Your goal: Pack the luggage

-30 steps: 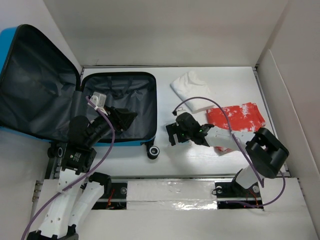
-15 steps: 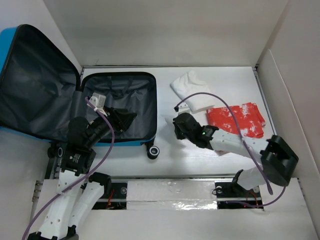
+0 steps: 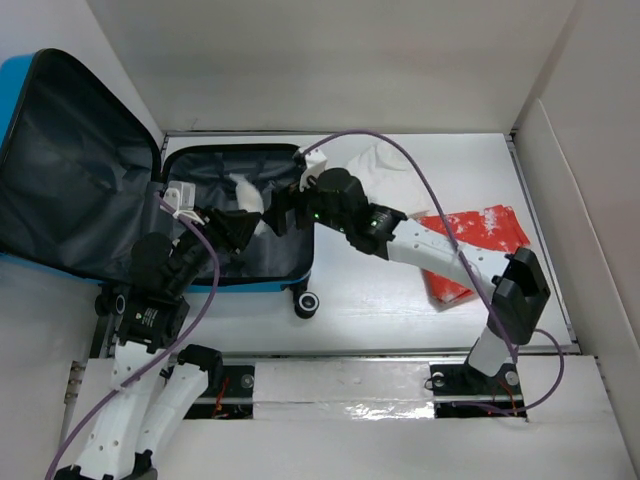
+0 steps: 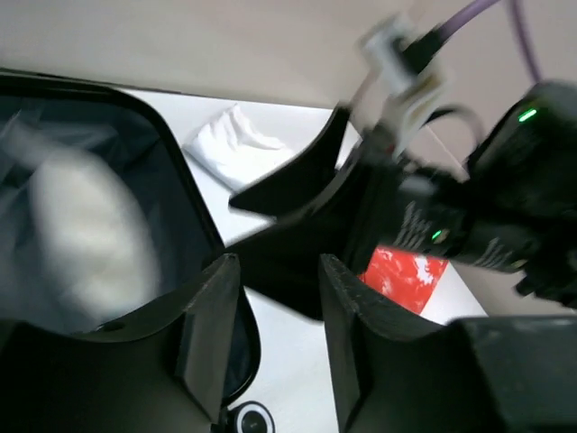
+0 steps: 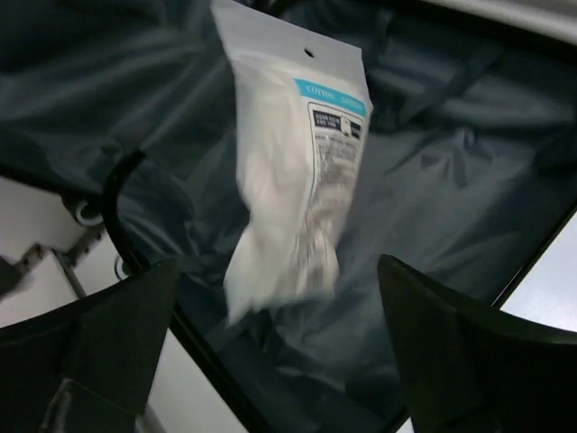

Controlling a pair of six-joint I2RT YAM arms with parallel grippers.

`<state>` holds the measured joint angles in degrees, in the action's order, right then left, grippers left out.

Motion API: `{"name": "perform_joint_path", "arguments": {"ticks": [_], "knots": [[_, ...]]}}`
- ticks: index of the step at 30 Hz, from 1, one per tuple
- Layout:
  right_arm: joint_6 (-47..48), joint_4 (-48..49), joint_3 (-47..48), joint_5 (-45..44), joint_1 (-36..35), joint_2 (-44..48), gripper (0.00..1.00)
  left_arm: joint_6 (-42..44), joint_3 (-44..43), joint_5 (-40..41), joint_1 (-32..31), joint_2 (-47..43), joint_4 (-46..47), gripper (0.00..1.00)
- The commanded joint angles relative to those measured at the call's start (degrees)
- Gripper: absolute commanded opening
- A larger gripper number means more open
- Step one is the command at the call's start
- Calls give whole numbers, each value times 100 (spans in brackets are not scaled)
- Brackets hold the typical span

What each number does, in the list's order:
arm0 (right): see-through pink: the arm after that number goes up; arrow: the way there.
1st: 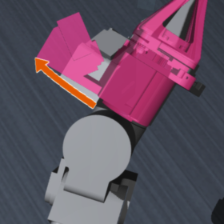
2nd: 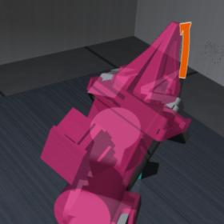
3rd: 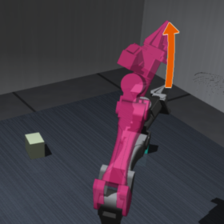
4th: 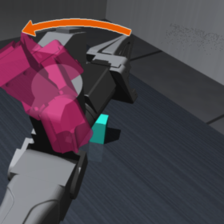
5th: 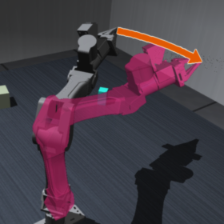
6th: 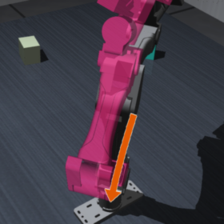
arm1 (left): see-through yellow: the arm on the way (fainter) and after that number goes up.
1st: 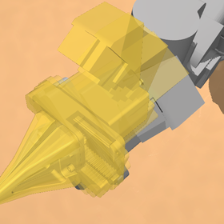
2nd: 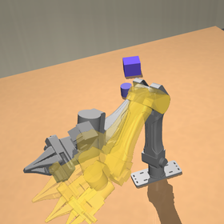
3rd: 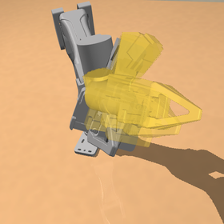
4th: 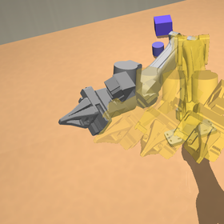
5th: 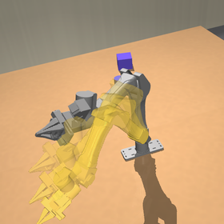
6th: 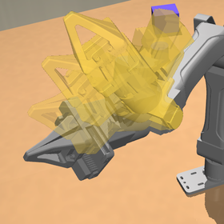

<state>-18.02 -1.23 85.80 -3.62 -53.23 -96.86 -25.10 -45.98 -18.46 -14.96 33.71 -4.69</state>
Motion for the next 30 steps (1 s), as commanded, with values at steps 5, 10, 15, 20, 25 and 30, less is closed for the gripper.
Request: {"name": "perform_joint_path", "arguments": {"ticks": [5,10,15,20,25,30], "knots": [[79,457,-1625,46,848,1703,75,-644,-342,-852,-77,766,1064,9],[89,448,-3383,-534,1858,3250,0,-1207,-710,-918,-540,1953,2006,0],[-271,493,-4465,-343,3440,4657,0,-952,-2087,657,-2027,3999,1463,0],[-510,275,-5020,89,4311,5501,17,-1171,-3318,3072,-3106,5983,764,22],[-439,-43,-5073,502,4708,6098,41,-2367,-4640,3666,-3171,7245,2,41],[-448,27,-5135,765,4708,6206,56,-2921,-4463,3516,-3171,7702,627,81]]}}
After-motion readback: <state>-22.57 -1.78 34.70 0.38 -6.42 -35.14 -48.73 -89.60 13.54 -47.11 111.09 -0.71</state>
